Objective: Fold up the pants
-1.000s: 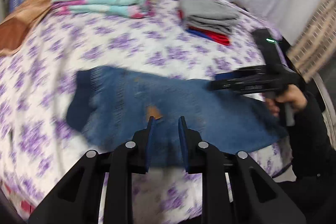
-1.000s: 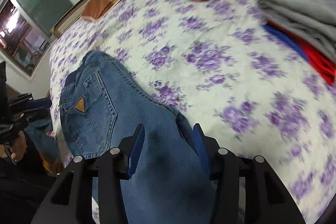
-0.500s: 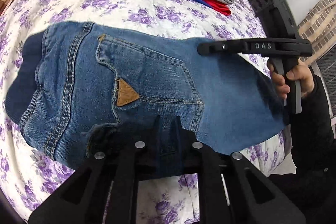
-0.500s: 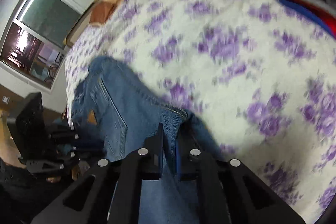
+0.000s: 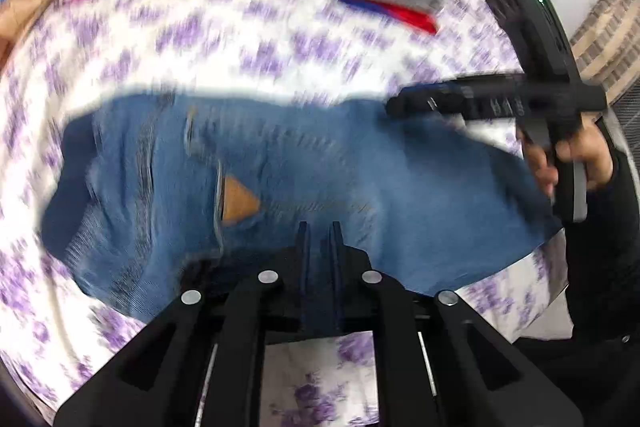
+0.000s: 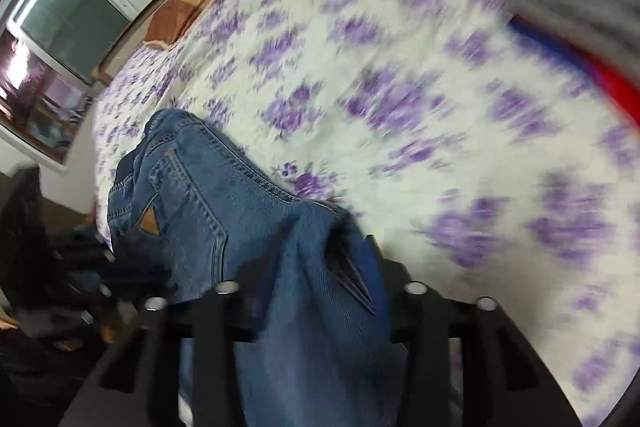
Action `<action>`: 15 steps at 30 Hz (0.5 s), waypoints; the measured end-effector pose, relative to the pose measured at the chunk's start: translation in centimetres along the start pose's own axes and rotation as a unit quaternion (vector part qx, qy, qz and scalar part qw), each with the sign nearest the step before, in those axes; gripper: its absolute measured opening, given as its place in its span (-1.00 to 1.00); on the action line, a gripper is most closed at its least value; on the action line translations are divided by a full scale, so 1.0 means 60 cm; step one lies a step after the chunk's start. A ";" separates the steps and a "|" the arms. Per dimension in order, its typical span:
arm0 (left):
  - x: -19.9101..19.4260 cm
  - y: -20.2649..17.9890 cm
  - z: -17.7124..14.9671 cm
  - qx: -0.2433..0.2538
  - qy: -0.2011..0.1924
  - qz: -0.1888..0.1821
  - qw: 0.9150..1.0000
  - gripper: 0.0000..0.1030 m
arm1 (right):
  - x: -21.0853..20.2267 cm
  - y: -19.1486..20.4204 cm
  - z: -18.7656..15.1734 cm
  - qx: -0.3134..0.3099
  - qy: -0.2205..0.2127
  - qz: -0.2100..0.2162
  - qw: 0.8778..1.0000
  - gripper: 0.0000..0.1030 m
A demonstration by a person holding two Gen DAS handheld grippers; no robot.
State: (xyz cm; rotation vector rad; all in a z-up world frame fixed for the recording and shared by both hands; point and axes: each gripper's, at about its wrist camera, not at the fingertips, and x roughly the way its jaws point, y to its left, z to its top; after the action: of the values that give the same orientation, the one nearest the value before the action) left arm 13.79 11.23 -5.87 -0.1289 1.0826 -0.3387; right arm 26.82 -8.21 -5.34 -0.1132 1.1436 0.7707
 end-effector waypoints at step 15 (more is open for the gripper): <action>0.209 -0.099 0.105 0.007 0.076 -0.079 0.994 -0.94 | -0.055 0.087 -0.193 0.014 -0.074 -0.033 0.997 -0.74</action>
State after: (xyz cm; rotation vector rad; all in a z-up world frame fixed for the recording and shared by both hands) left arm 23.42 1.08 -11.92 -0.1786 1.2233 -0.5048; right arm 14.08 -11.23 -6.10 -0.0690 1.0059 0.6934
